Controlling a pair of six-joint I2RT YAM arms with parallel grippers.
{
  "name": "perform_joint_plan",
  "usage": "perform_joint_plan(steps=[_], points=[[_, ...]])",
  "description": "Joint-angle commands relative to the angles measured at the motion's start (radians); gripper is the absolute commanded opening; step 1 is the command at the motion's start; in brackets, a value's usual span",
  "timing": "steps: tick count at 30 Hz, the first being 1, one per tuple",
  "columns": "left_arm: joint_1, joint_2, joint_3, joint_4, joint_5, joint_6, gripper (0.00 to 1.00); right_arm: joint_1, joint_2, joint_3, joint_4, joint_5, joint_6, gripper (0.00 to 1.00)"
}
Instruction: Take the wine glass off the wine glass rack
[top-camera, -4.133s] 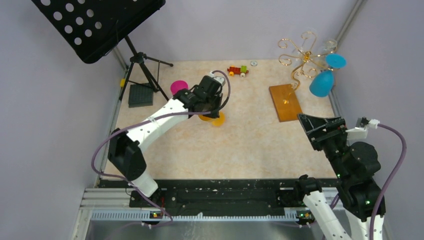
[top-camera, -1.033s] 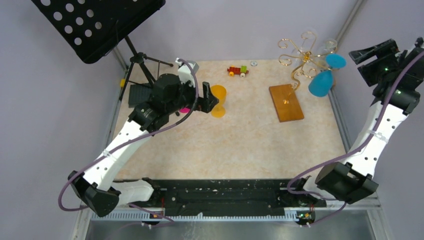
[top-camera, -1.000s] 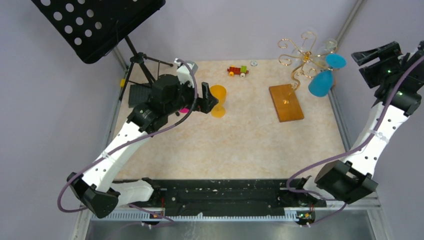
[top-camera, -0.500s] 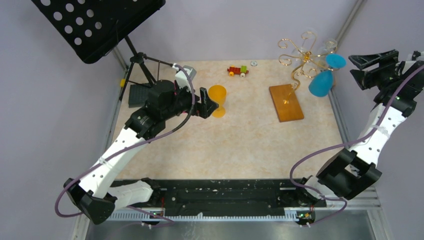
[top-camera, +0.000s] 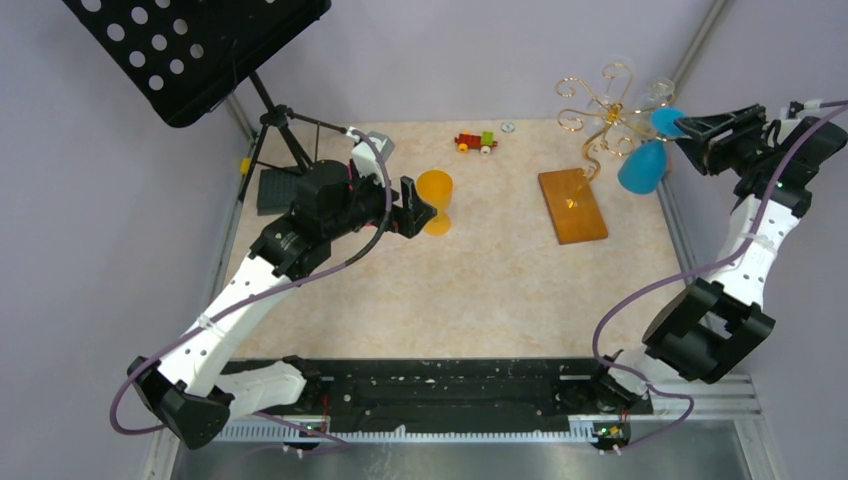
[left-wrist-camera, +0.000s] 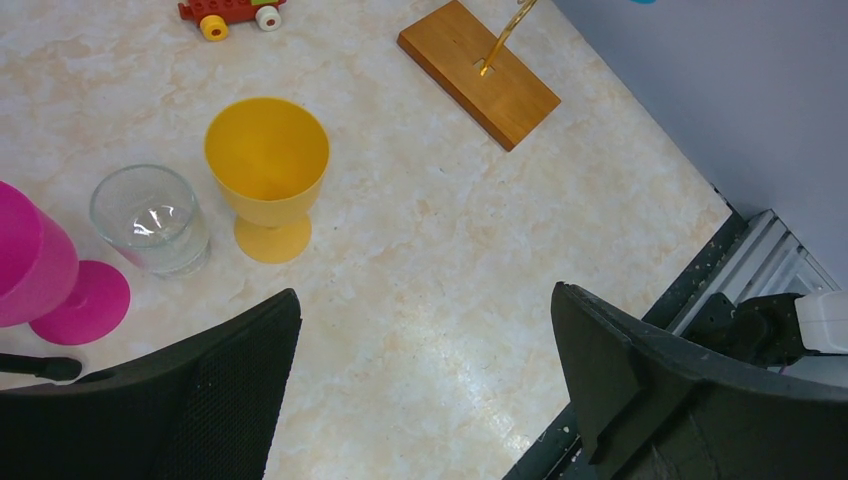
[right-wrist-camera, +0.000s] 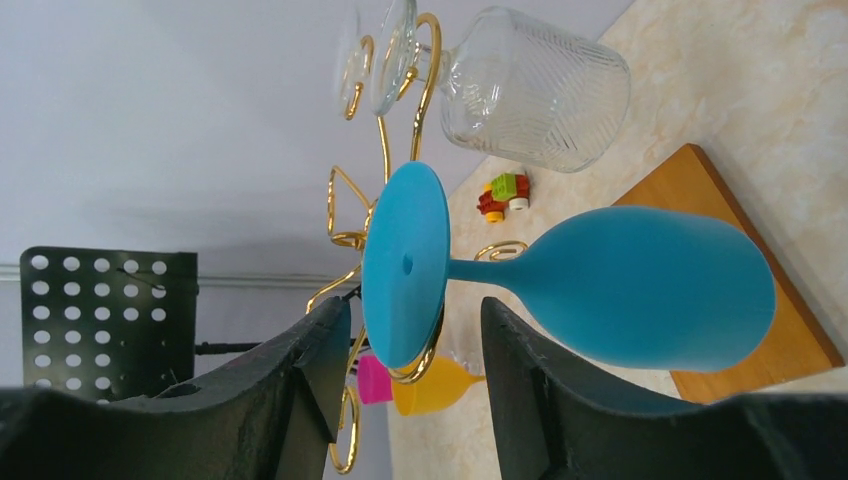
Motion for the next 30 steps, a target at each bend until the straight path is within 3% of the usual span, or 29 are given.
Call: perform_joint_plan(steps=[1,5,12,16,19,30], points=[[0.001,-0.015,-0.004,0.05,-0.001,0.024,0.99,0.015,0.007,0.01,0.057,0.006,-0.015,0.48],[0.002,-0.01,-0.003,0.048,-0.006,0.028,0.99,0.019,0.014,0.016,0.047,0.025,-0.03,0.37],[0.002,0.0,-0.005,0.044,-0.018,0.036,0.99,0.034,0.021,0.093,-0.072,0.119,-0.14,0.42],[0.003,0.004,-0.004,0.04,-0.014,0.041,0.98,0.05,0.031,0.132,-0.109,0.153,-0.178,0.39],[0.002,0.004,-0.003,0.038,-0.009,0.045,0.95,0.056,0.033,0.148,-0.111,0.164,-0.181,0.28],[0.002,-0.002,-0.004,0.034,-0.003,0.051,0.85,0.062,0.018,0.184,-0.131,0.203,-0.209,0.03]])
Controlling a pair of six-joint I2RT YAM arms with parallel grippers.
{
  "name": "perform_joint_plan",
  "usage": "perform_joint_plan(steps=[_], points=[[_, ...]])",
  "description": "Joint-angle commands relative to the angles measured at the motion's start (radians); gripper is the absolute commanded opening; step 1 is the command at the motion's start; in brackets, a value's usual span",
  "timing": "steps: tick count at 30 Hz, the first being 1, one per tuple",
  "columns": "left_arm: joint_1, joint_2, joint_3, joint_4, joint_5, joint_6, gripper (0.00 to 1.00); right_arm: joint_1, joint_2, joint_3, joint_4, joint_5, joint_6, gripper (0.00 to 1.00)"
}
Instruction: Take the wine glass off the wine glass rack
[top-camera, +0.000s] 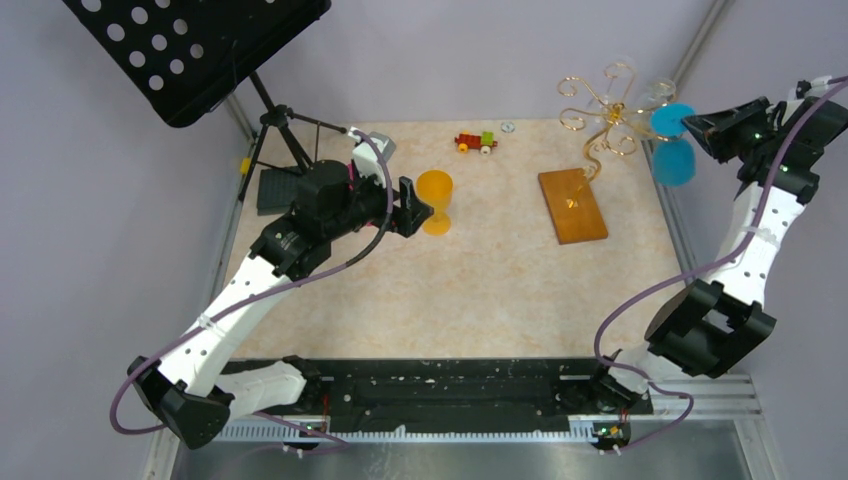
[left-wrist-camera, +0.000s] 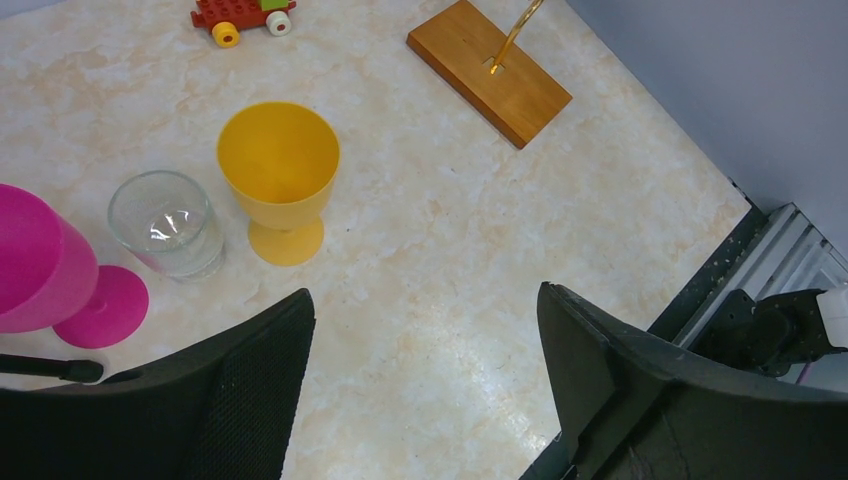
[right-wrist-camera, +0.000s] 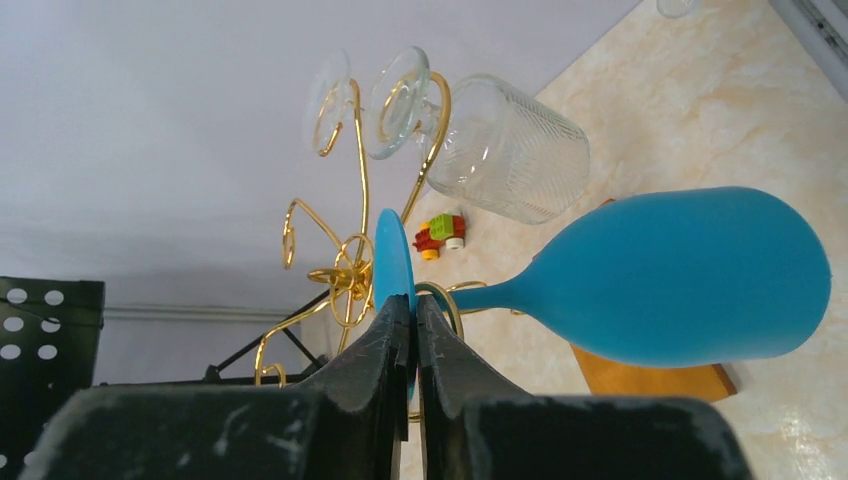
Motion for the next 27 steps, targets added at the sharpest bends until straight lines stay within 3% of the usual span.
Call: perform_joint_plan(steps=[1,5,16,27], points=[[0.002,-0.004,-0.004,0.034,0.007,0.013,0.84,0.008,-0.015,0.042,0.007,0.029,-0.034,0.01],[0.002,-0.008,-0.006,0.035,0.002,0.013,0.83,0.008,-0.028,0.023,0.044,0.02,0.001,0.0],[0.002,-0.015,-0.006,0.044,-0.006,0.005,0.86,0.009,-0.161,-0.16,0.318,-0.018,0.315,0.0],[0.002,-0.016,-0.01,0.047,-0.002,0.002,0.87,0.007,-0.241,-0.133,0.189,0.093,0.318,0.0]])
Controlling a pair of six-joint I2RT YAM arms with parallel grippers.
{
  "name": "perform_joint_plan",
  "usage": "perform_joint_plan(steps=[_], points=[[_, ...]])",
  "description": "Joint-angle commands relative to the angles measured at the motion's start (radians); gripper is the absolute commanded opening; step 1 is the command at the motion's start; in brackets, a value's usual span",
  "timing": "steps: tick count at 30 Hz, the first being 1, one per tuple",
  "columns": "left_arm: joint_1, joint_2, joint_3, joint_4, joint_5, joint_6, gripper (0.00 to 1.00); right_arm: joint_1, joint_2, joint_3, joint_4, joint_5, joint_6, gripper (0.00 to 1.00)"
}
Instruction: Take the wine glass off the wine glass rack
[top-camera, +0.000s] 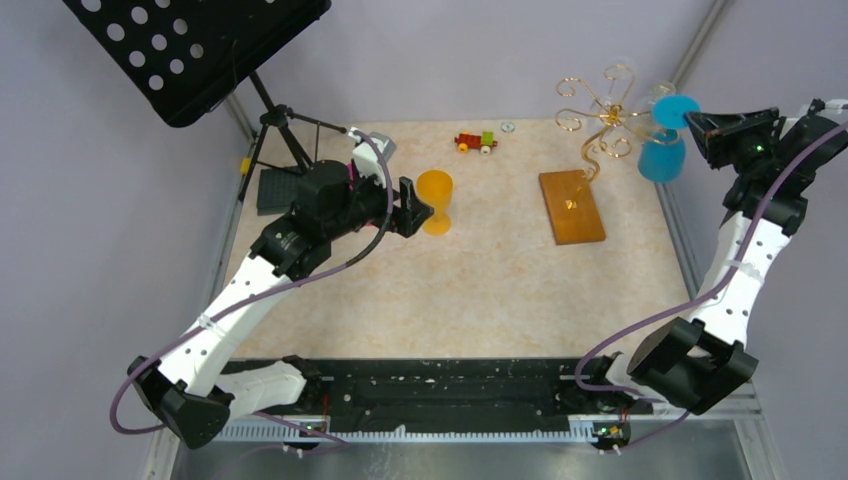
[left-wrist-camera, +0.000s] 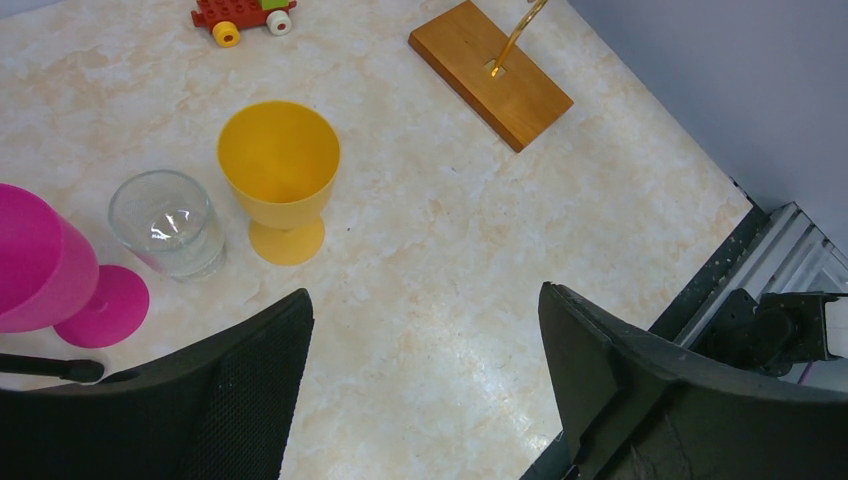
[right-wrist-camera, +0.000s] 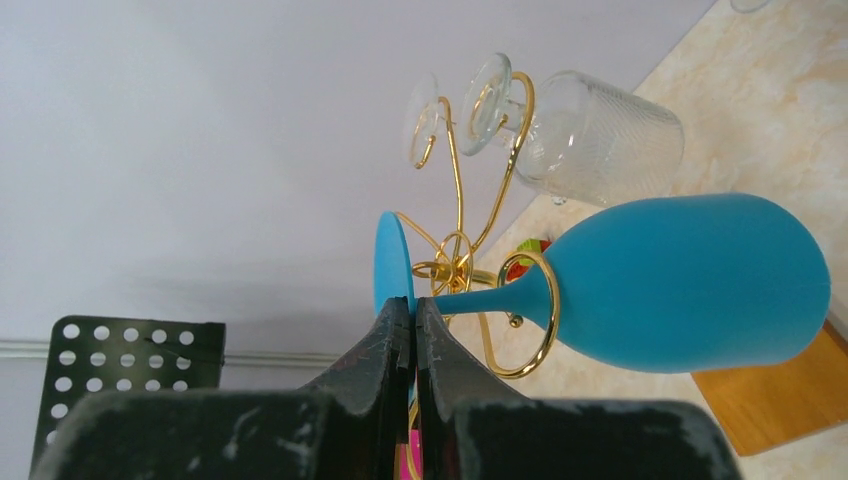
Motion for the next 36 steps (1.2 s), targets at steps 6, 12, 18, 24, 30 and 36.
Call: perform_joint_plan(steps=[6,12,18,24,30,36], points=[[0.003,-0.016,-0.007,0.05,0.008,-0.002,0.87,0.002,-0.047,0.052,-0.064,0.055,-0.006,0.0],[0.002,-0.013,-0.007,0.05,0.011,-0.005,0.87,0.003,-0.078,0.01,-0.086,0.052,-0.007,0.0],[0.001,-0.007,-0.007,0.049,0.015,-0.005,0.87,0.004,-0.091,-0.049,-0.025,-0.012,0.033,0.0],[0.002,0.01,-0.001,0.047,0.023,-0.005,0.87,0.005,-0.084,-0.086,0.006,-0.036,0.047,0.0],[0.003,0.019,0.001,0.048,0.028,-0.003,0.87,0.012,-0.026,-0.079,0.1,-0.092,0.064,0.0],[0.004,0.025,0.005,0.05,0.025,-0.002,0.87,0.035,0.046,-0.006,0.092,-0.089,0.065,0.0]])
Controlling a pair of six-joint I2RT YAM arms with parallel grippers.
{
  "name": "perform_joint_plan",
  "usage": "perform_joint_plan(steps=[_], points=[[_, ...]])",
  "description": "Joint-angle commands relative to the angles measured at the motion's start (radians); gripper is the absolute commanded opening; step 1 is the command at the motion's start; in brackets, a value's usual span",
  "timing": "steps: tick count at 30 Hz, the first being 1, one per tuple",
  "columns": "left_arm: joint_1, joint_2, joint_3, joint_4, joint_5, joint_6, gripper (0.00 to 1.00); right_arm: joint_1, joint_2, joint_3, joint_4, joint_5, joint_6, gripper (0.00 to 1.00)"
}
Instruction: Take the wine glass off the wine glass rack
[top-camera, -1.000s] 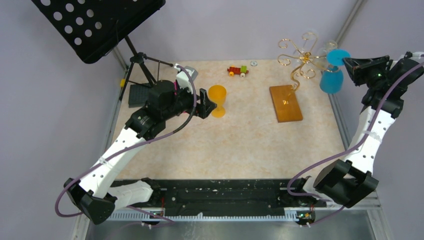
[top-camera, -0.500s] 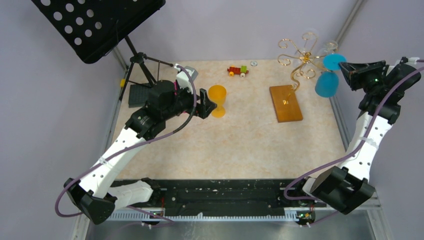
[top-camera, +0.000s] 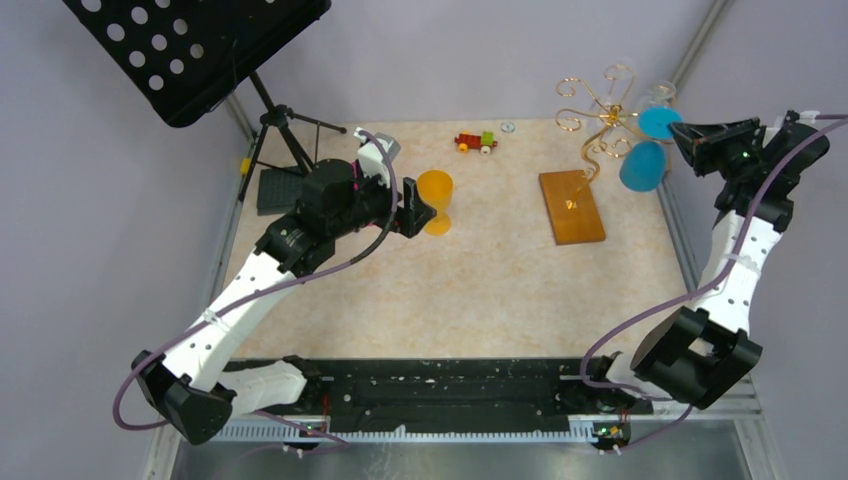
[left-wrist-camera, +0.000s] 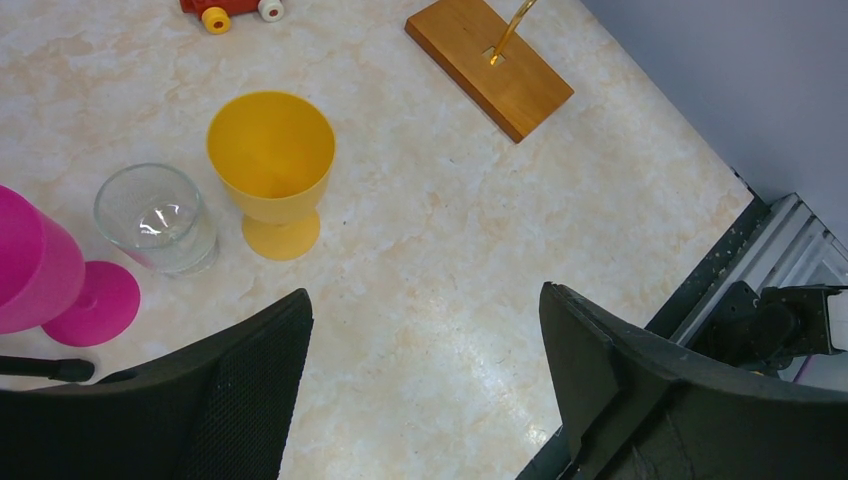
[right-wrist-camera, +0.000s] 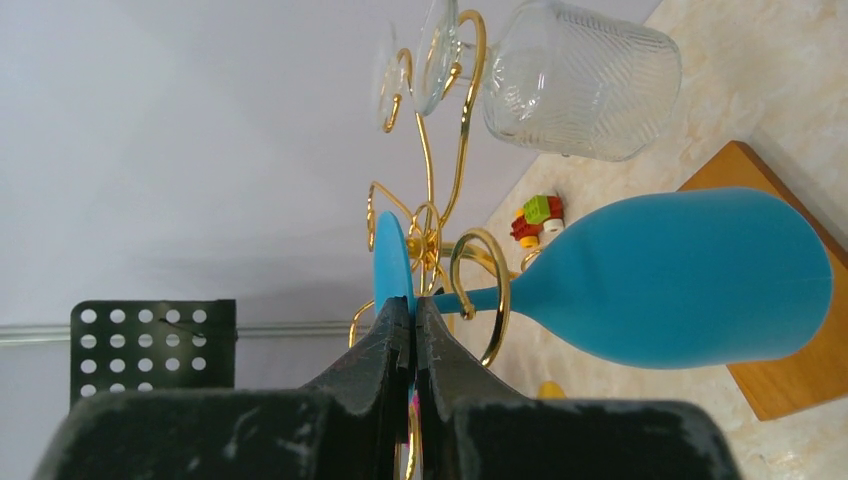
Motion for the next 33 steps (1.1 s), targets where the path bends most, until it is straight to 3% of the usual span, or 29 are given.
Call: perform_joint_plan(steps=[1,12,33], points=[[0.004,0.004,0.006,0.05,0.013,-0.003,0.87,0.028,0.052,0.085,0.058,-0.029,0.017,0.0],[0.003,-0.007,0.002,0.038,-0.003,0.003,0.87,0.103,0.117,0.204,0.029,0.145,-0.068,0.0],[0.004,-0.004,0.008,0.016,-0.019,0.03,0.9,0.102,0.105,0.235,-0.016,0.422,-0.019,0.0]])
